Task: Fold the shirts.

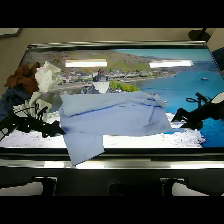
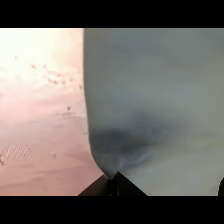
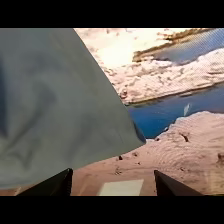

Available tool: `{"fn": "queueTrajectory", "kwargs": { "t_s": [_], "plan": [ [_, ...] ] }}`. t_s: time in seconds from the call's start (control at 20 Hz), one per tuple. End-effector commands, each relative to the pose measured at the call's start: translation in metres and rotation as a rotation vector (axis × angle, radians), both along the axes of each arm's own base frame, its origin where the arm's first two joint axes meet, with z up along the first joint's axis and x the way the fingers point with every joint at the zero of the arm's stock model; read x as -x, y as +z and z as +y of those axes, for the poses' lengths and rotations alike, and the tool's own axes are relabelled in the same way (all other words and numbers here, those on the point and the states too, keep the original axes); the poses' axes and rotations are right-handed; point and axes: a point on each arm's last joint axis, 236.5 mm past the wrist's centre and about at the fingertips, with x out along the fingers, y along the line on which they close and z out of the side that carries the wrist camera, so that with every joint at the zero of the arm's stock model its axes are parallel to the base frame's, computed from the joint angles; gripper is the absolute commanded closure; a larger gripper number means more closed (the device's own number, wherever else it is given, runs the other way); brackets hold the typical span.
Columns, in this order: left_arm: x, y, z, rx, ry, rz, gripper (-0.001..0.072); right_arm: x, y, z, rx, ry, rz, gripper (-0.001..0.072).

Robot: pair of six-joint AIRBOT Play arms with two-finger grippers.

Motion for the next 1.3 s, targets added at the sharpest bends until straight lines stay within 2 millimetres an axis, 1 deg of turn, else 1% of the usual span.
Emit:
{"fn": "queueTrajectory", "kwargs": {
  "t_s": [0.0, 0.05, 0.15, 0.25, 0.4, 0.55, 0.65, 0.75, 0.9, 1.1, 1.25],
  "plan": [
    [-0.003, 0.000, -0.006, 0.009, -0.001, -0.012, 0.0671, 0.017, -0.026, 0.014, -0.047, -0.022, 0.042, 0.0115],
    [-0.003, 0.002, -0.008, 0.014, -0.013, -0.018, 0.0671, 0.019, -0.026, 0.022, -0.083, -0.030, 0.048, 0.0117],
    [-0.003, 0.004, -0.010, 0.011, -0.024, -0.032, 0.0672, 0.019, -0.018, 0.036, -0.146, -0.034, 0.054, 0.0115],
    [-0.005, 0.009, -0.009, 0.007, -0.023, -0.049, 0.0673, 0.027, -0.010, 0.042, -0.173, -0.018, 0.079, 0.0111],
    [-0.009, 0.023, -0.008, -0.005, 0.007, -0.072, 0.0672, 0.042, 0.004, 0.044, -0.167, 0.014, 0.104, 0.0111],
    [-0.015, 0.043, -0.008, -0.018, 0.042, -0.112, 0.0672, 0.044, 0.016, 0.037, -0.116, 0.022, 0.069, 0.0110],
    [-0.017, 0.055, -0.008, -0.023, 0.047, -0.148, 0.0672, 0.048, 0.026, 0.038, -0.108, 0.029, 0.055, 0.0110],
    [-0.018, 0.063, -0.008, -0.030, 0.047, -0.175, 0.0672, 0.049, 0.032, 0.039, -0.102, 0.033, 0.040, 0.0111],
    [-0.019, 0.067, -0.009, -0.032, 0.043, -0.187, 0.0672, 0.050, 0.038, 0.039, -0.098, -0.003, 0.039, 0.0111],
    [-0.022, 0.067, -0.009, -0.039, 0.046, -0.198, 0.0672, 0.063, 0.041, 0.045, -0.125, 0.008, 0.096, 0.0111],
    [-0.024, 0.066, -0.008, -0.045, 0.053, -0.207, 0.0672, 0.068, 0.042, 0.047, -0.134, 0.014, 0.114, 0.0111]
  ]
}}
